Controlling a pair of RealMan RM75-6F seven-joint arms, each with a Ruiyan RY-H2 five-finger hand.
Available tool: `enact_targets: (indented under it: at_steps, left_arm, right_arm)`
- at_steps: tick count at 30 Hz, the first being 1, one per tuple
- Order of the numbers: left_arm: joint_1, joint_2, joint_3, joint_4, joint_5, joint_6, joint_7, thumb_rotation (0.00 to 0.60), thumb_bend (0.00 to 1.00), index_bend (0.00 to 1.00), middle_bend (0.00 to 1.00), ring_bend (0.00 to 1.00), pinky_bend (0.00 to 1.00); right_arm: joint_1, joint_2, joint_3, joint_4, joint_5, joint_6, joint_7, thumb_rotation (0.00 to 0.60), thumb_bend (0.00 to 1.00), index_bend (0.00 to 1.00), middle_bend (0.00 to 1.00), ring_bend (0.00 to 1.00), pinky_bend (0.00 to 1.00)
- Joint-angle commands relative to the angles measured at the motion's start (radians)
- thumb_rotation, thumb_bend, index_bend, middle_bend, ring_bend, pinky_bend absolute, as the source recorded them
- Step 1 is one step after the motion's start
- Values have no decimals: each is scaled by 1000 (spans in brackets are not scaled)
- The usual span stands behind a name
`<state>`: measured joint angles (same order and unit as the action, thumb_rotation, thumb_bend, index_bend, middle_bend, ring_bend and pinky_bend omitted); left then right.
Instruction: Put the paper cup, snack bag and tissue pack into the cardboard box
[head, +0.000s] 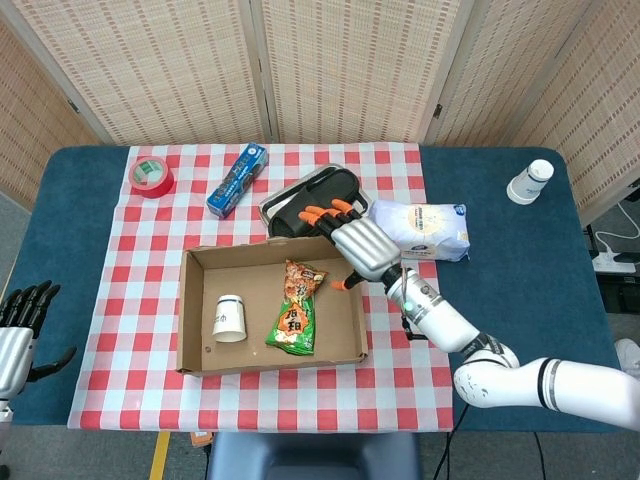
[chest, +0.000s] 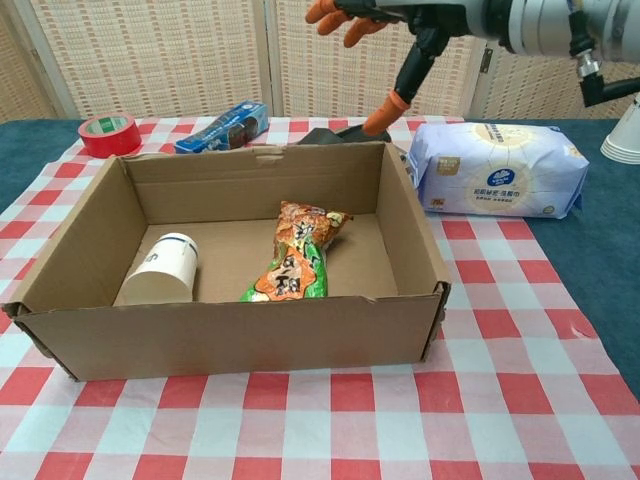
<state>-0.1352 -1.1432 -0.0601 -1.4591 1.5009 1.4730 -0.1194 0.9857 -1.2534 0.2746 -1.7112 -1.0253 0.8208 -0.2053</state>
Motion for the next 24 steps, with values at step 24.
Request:
enact_targets:
  at_steps: [24]
  left_arm:
    - [-4, 0, -3, 3, -10, -11, -4, 600, 220, 0, 0, 0, 0]
  right_arm:
    - [-36, -56, -145, 462, 250, -114, -155, 600, 0, 0, 0, 0, 0]
